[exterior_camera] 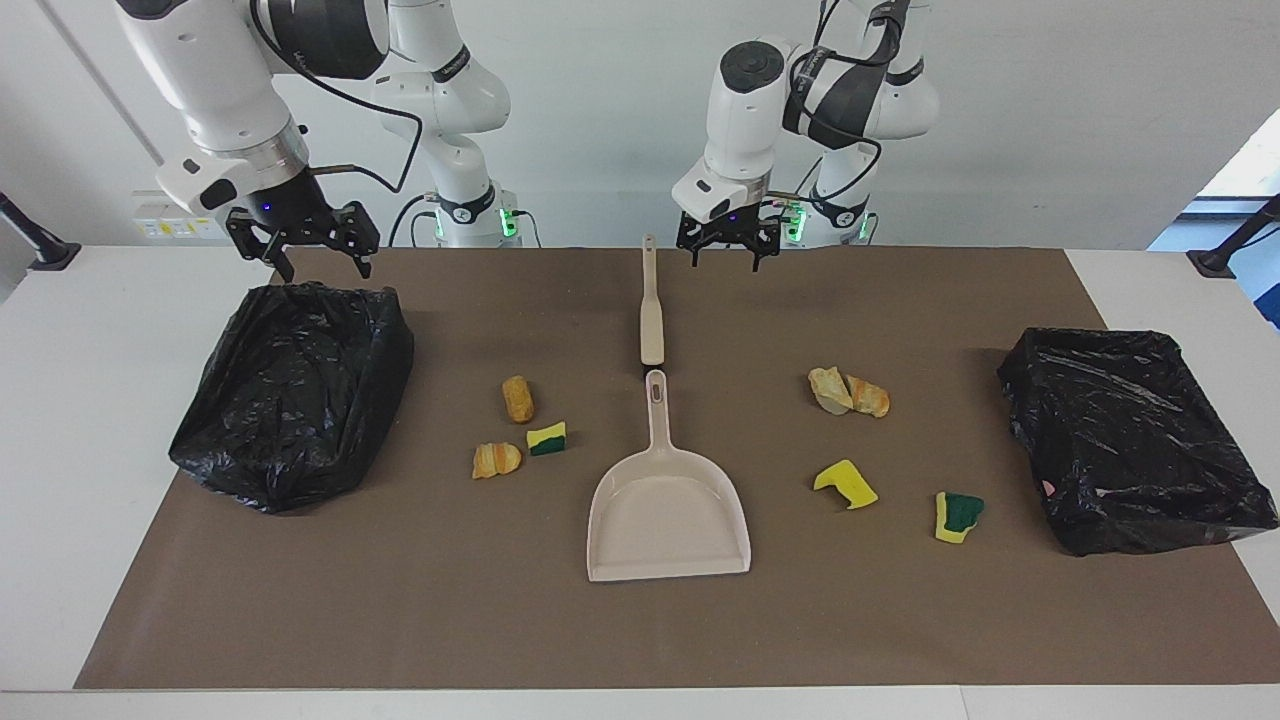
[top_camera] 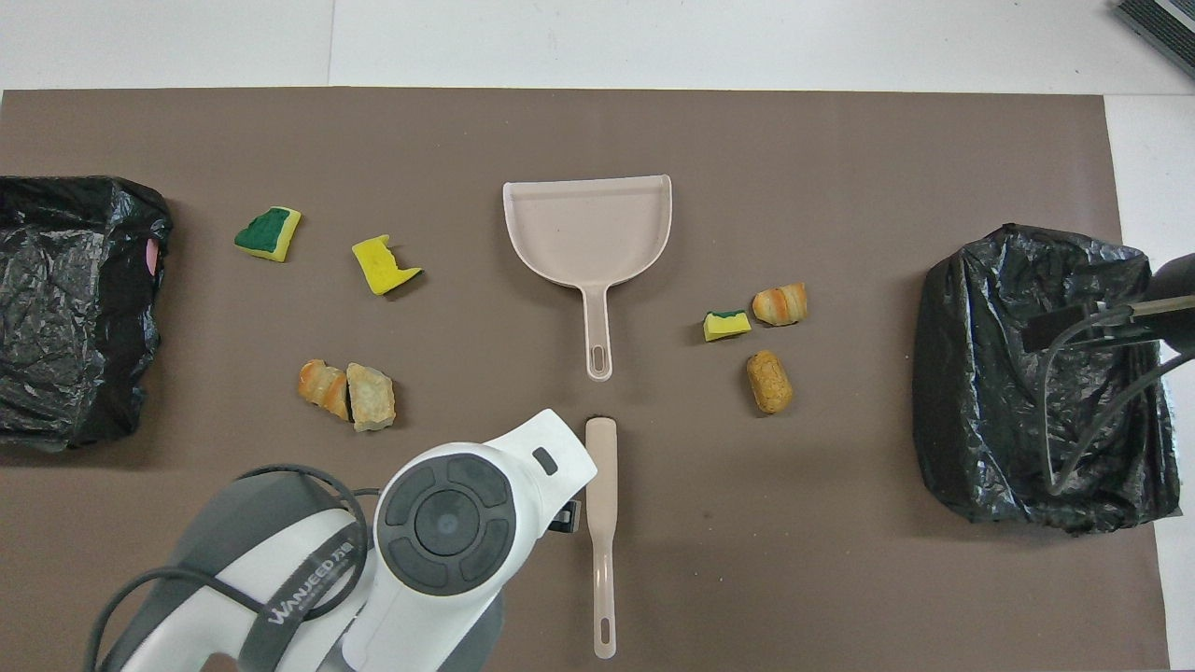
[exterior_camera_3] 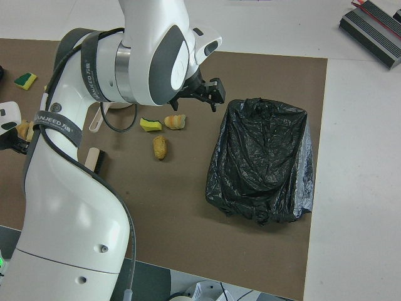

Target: Sweep and dump trash in bin

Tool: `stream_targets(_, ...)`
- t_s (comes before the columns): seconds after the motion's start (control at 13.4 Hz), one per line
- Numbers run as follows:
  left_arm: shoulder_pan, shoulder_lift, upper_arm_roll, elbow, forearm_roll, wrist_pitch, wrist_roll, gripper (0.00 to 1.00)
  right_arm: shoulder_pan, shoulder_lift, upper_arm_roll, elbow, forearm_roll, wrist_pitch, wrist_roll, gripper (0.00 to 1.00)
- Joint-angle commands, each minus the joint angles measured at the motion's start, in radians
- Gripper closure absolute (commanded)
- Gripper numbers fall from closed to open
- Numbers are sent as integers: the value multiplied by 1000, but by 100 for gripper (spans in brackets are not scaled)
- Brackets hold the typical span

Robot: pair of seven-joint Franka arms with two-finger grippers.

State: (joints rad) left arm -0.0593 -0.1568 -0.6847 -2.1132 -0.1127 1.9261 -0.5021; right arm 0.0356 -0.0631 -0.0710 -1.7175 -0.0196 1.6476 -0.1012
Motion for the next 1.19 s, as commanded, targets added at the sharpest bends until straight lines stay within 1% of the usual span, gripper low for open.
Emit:
stream_targets(0.0,3,0,-54,-83,-19,121,-58,0,4,23,8,-16,-3,46,-20,0)
stream_targets(0.15,1,10,-93,-114,-19,172,-91,0,58,75,7,50,-5,35,-5,0)
stream_targets(0.3,0,52,-143,-119,-19,217,-151,0,81,120,8,104,1,26,56,0)
stream_targets(0.45,0,101,-191,-120,-19,273,-200,0,110,141,8,110,18,26,81,0)
stream_targets(0.6,-2,108,-214,-134,-19,289,-211,0,144,157,8,110,21,26,106,0)
stream_targets(0.67,-2,108,-228,-146,-19,291,-213,0,165,179,10,127,23,26,170,0)
stream_targets(0.75,-5,108,-237,-162,-19,297,-222,0,187,221,14,171,61,20,248,0)
stream_targets(0.9,-16,109,-249,-188,-19,330,-233,0,201,317,17,286,119,-5,314,0)
stream_targets(0.97,-16,108,-251,-195,-19,327,-240,0,222,348,29,317,128,-2,345,0)
stream_targets(1.12,-16,109,-256,-203,-19,327,-247,0,257,393,48,328,145,35,415,0)
